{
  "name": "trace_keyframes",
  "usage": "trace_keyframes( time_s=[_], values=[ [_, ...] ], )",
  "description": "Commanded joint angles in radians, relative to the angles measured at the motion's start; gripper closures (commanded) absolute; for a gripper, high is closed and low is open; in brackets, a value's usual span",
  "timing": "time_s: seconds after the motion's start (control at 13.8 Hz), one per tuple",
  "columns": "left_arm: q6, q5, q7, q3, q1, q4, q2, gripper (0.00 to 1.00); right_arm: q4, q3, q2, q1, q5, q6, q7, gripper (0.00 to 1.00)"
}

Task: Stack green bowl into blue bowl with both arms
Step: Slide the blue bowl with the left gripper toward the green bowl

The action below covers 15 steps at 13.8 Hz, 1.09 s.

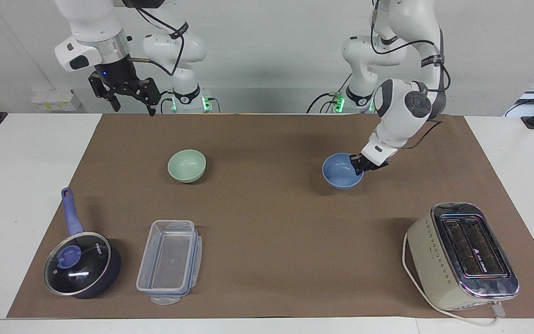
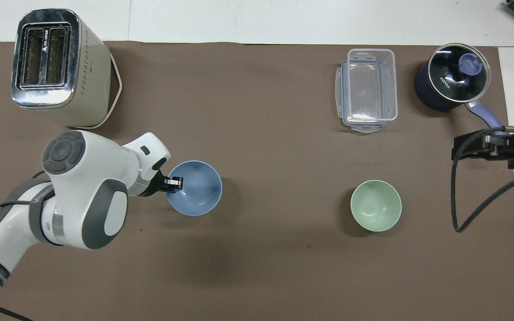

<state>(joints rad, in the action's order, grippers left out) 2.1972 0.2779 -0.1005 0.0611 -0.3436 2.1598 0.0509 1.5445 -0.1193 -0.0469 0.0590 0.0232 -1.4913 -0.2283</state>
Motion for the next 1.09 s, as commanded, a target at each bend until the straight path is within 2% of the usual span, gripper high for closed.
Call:
trace_keyframes(
  time_s=[0.0,0.29,0.58,0.8,0.87,0.94,1.02],
  values=[
    [0.039,0.024,-0.046,-0.015,-0.086,0.020,-0.006,1.00,-0.004,-0.003,0.001,0.012,-0.002,0.017,0.026,0.00],
    [0.162,0.024,-0.114,-0.017,-0.195,0.095,0.004,1.00,-0.004,-0.003,0.001,0.012,-0.002,0.017,0.026,0.00],
    [0.231,0.024,-0.134,-0.017,-0.244,0.127,0.017,1.00,-0.003,-0.003,0.001,0.012,-0.002,0.016,0.027,0.00],
    [0.269,0.024,-0.133,-0.017,-0.256,0.132,0.067,1.00,-0.004,-0.003,0.001,0.012,-0.002,0.017,0.027,0.00],
    [0.269,0.024,-0.131,-0.017,-0.256,0.129,0.070,0.84,-0.003,-0.003,0.001,0.012,-0.002,0.017,0.027,0.00],
    [0.268,0.024,-0.130,-0.018,-0.250,0.120,0.073,0.33,-0.004,-0.003,-0.001,0.012,-0.002,0.017,0.033,0.00],
    [0.250,0.024,-0.131,-0.020,-0.241,0.106,0.078,0.00,-0.003,-0.003,-0.001,0.012,-0.002,0.017,0.055,0.00]
  ],
)
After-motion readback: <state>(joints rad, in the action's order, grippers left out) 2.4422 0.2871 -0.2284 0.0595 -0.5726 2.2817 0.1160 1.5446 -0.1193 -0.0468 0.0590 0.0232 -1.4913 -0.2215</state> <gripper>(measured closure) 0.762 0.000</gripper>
